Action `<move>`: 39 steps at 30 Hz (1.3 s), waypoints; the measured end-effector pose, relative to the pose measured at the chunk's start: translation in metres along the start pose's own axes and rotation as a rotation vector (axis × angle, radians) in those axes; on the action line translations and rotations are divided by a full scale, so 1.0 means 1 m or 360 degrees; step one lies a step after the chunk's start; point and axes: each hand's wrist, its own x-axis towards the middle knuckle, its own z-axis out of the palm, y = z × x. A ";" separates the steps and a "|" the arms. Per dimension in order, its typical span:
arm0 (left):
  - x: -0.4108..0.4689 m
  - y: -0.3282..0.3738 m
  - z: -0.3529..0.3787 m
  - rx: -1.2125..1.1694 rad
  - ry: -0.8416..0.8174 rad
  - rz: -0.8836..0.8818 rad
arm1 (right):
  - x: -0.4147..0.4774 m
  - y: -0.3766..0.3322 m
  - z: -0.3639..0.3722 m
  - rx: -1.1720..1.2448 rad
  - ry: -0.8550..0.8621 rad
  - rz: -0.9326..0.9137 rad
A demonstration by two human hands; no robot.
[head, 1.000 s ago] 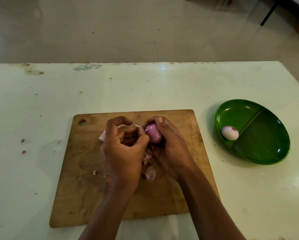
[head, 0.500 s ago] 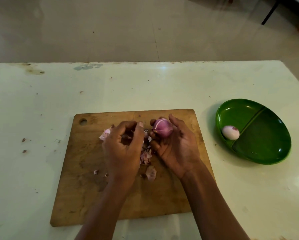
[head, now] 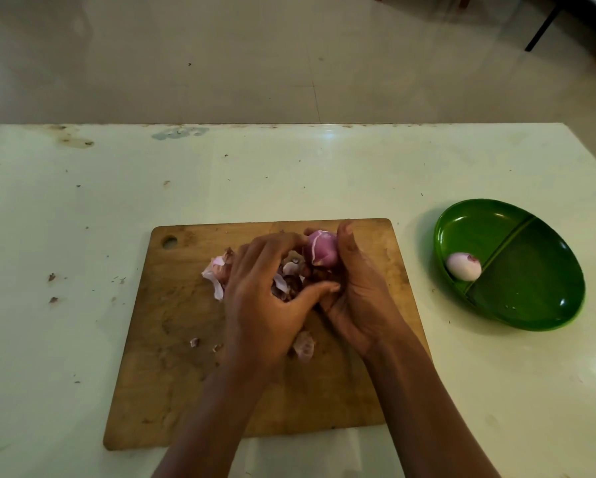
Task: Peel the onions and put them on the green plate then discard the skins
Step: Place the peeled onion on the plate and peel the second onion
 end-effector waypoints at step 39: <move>-0.011 0.012 0.007 -0.0014 0.0074 0.0224 | -0.010 -0.006 0.004 -0.0411 -0.0194 0.0024</move>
